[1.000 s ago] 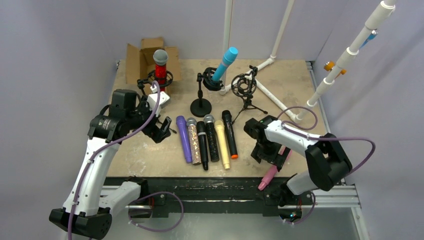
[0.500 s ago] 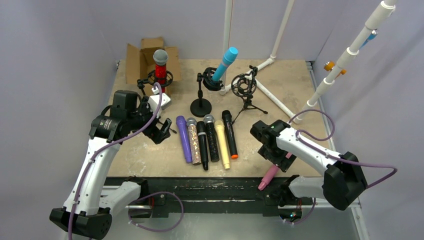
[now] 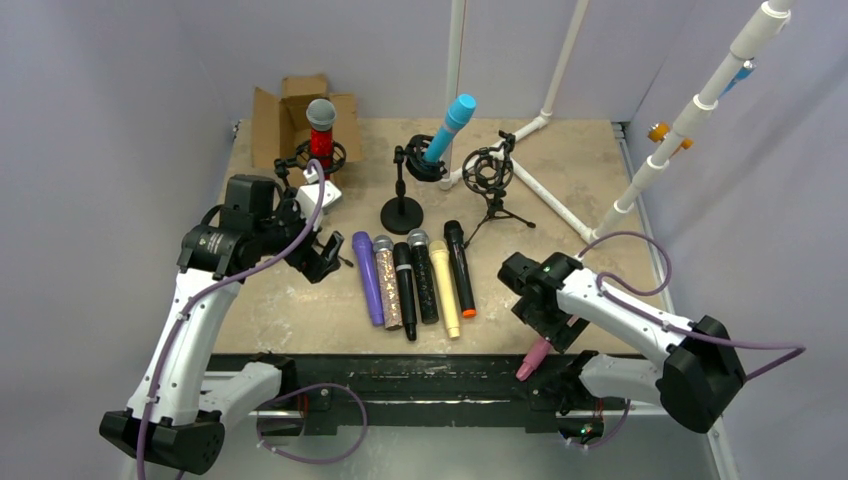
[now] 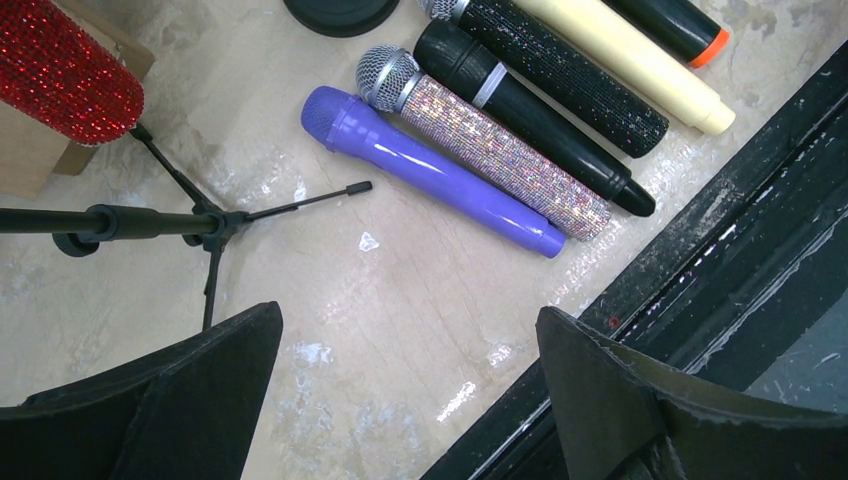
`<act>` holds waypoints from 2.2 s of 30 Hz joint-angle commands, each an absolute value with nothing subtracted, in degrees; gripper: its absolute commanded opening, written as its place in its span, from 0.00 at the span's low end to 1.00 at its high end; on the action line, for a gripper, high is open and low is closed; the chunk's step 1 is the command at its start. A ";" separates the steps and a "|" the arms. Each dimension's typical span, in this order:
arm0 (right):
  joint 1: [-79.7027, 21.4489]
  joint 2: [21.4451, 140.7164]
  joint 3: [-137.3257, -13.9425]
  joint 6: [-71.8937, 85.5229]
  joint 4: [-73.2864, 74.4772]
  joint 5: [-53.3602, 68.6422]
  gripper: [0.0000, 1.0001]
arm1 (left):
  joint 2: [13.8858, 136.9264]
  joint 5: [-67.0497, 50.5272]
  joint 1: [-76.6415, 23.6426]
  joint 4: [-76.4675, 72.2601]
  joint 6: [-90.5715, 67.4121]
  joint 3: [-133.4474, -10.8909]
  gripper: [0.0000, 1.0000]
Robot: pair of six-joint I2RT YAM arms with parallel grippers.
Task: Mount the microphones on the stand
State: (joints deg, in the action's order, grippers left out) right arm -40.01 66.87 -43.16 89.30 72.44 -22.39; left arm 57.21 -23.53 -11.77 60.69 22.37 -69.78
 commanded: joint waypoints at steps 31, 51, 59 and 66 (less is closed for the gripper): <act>-47.13 75.32 -39.29 100.48 56.58 -24.02 0.10 | 57.13 -20.72 -12.04 62.24 24.81 -72.86 1.00; -52.43 85.17 -47.93 72.77 40.23 -26.38 0.82 | 56.34 -20.05 -12.04 63.12 24.27 -73.46 1.00; -42.42 78.77 -48.43 64.22 36.88 -27.72 0.79 | 56.60 -20.69 -12.04 63.12 23.73 -73.67 1.00; -38.63 84.20 -51.02 57.46 28.84 -28.48 0.78 | 56.65 -20.48 -12.04 63.13 23.17 -73.73 1.00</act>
